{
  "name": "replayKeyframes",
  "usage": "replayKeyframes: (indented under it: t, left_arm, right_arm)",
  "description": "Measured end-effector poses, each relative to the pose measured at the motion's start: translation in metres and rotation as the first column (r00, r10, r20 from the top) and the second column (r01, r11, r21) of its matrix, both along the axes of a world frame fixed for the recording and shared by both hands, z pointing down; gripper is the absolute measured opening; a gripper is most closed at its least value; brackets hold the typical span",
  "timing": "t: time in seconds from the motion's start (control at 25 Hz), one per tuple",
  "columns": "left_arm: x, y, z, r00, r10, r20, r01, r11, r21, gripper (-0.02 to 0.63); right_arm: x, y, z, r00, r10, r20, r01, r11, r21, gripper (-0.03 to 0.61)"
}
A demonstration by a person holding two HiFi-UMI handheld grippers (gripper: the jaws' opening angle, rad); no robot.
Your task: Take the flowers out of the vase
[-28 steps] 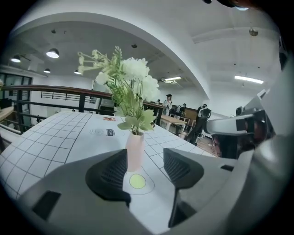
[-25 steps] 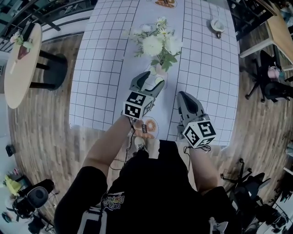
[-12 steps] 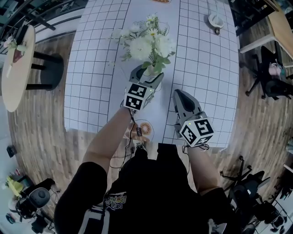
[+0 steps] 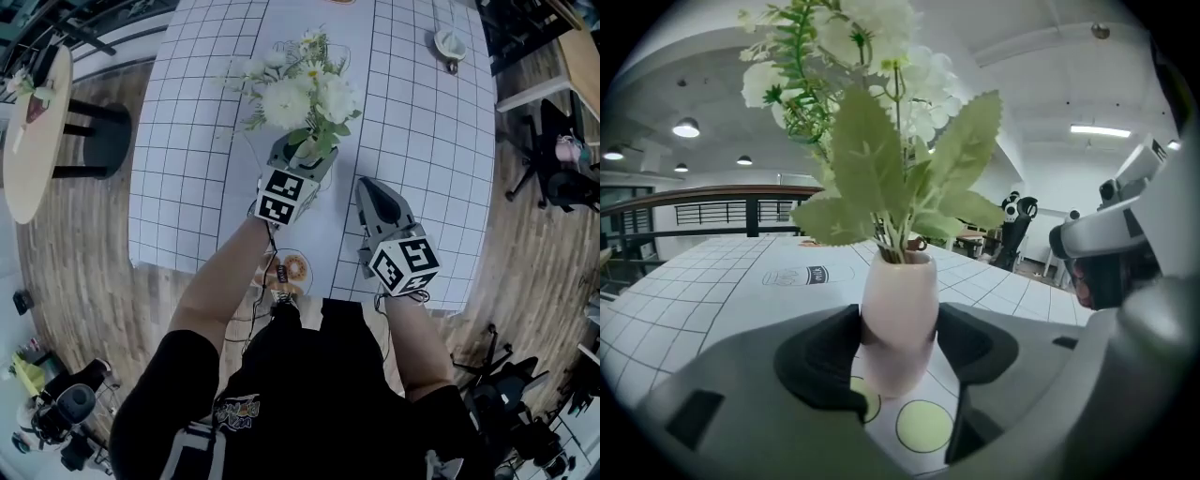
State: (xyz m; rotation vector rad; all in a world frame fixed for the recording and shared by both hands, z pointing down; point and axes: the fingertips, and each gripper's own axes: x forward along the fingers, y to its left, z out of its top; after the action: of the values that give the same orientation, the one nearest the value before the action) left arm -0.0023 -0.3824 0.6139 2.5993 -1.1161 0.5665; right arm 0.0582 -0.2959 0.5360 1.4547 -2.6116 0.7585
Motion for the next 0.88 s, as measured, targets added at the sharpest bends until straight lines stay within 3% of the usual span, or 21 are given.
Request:
replayKeyframes:
  t: [0.32, 0.48, 0.88]
  left_arm:
    - [0.0, 0.001, -0.001, 0.999, 0.047, -0.016, -0.047, 0.999, 0.02, 0.261]
    - [0.001, 0.001, -0.002, 0.997, 0.068, -0.025, -0.068, 0.997, 0.028, 0.261]
    - [0.001, 0.003, 0.001, 0.996, 0.088, -0.032, -0.087, 0.996, 0.018, 0.261]
  right_arm:
    - [-0.014, -0.022, 0.006, 0.996, -0.078, -0.035, 0.08, 0.996, 0.05, 0.02]
    - [-0.025, -0.036, 0.009, 0.991, -0.132, -0.034, 0.134, 0.989, 0.069, 0.092]
    - [-0.052, -0.073, 0.015, 0.96, -0.271, -0.072, 0.278, 0.954, 0.114, 0.151]
